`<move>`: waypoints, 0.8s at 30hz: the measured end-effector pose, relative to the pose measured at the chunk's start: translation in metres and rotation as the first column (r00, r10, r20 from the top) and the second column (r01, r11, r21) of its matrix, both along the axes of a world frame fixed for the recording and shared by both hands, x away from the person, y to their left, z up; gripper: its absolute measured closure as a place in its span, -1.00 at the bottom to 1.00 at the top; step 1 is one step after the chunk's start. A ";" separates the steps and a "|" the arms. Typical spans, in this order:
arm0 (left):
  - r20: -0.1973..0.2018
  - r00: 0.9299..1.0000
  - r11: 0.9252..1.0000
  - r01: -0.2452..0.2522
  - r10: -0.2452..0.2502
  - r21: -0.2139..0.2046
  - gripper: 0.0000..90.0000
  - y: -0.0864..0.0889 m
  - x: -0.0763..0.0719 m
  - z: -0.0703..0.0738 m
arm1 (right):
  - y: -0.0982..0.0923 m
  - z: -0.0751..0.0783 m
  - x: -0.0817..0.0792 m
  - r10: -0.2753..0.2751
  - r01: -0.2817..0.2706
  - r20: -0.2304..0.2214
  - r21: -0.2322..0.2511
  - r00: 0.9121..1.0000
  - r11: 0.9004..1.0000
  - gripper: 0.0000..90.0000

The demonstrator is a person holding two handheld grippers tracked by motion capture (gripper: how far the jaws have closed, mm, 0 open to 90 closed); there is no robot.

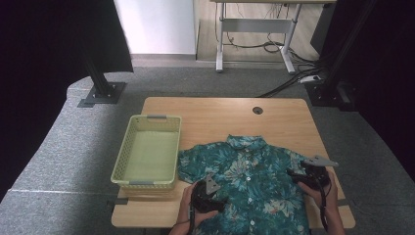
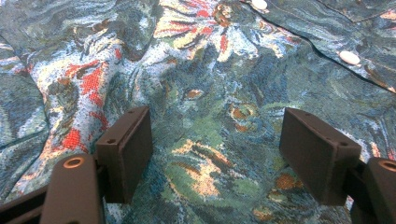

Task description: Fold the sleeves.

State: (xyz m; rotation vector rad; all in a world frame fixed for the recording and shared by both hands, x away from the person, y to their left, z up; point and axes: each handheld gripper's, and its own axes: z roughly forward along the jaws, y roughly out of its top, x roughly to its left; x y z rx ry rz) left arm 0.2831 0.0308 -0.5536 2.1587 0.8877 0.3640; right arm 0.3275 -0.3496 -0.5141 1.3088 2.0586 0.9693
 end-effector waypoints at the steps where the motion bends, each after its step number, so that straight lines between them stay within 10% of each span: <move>1: 0.000 1.000 1.000 0.000 0.000 0.000 -0.43 0.000 0.000 0.000 | -0.001 -0.001 0.002 -0.001 0.001 -0.004 -0.004 1.000 1.000 -0.29; 24: 0.008 1.000 1.000 0.000 0.000 0.013 -0.44 -0.001 -0.001 0.000 | -0.050 -0.013 0.010 -0.127 0.128 -0.046 0.010 0.991 0.992 -0.30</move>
